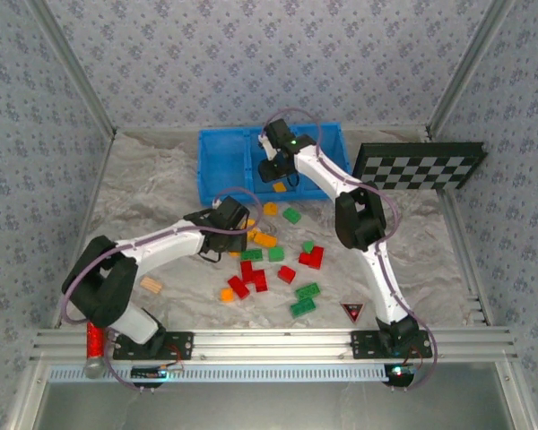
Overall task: Sort the legos into containers by color
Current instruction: Pick up the lego from the center of the table, then place the lego in the container.
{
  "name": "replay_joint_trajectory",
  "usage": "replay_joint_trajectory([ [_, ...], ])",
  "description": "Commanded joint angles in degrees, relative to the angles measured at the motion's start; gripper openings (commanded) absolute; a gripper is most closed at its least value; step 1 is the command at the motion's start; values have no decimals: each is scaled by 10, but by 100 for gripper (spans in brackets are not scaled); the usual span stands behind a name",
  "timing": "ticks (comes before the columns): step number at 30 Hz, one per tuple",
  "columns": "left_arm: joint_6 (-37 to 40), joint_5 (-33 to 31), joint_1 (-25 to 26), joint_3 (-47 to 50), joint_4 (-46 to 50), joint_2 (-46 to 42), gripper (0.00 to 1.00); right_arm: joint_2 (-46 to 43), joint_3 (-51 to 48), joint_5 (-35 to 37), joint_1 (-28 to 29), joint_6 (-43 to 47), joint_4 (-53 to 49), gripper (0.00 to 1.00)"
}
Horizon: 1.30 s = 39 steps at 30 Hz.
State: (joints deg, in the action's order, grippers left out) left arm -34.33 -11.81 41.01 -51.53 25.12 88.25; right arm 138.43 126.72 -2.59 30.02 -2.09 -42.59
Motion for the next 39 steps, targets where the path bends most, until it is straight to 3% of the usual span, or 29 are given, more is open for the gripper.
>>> replay_joint_trajectory([
  [1, -17, 15, 4, -8, -21, 23, 63, -68, -23, -10, 5, -9, 12, 48],
  [5, -20, 29, 4, -12, -31, 51, 57, -114, -67, -10, 8, -10, 26, 47],
  [11, -22, 36, 5, -23, -33, 77, 40, -194, -157, -10, 13, -7, 50, 49],
  [18, -10, 41, 5, -46, -13, 77, 26, -355, -384, 3, 11, -3, 100, 53],
  [26, 36, 37, 4, -136, 55, 40, 23, -554, -647, 29, 16, -72, 113, 55],
  [31, 78, 38, 5, -236, 77, 54, 23, -627, -738, 26, 26, -144, 97, 56],
  [39, 124, 32, 4, -388, 58, 147, 23, -711, -857, 0, 55, -251, 107, 57],
])
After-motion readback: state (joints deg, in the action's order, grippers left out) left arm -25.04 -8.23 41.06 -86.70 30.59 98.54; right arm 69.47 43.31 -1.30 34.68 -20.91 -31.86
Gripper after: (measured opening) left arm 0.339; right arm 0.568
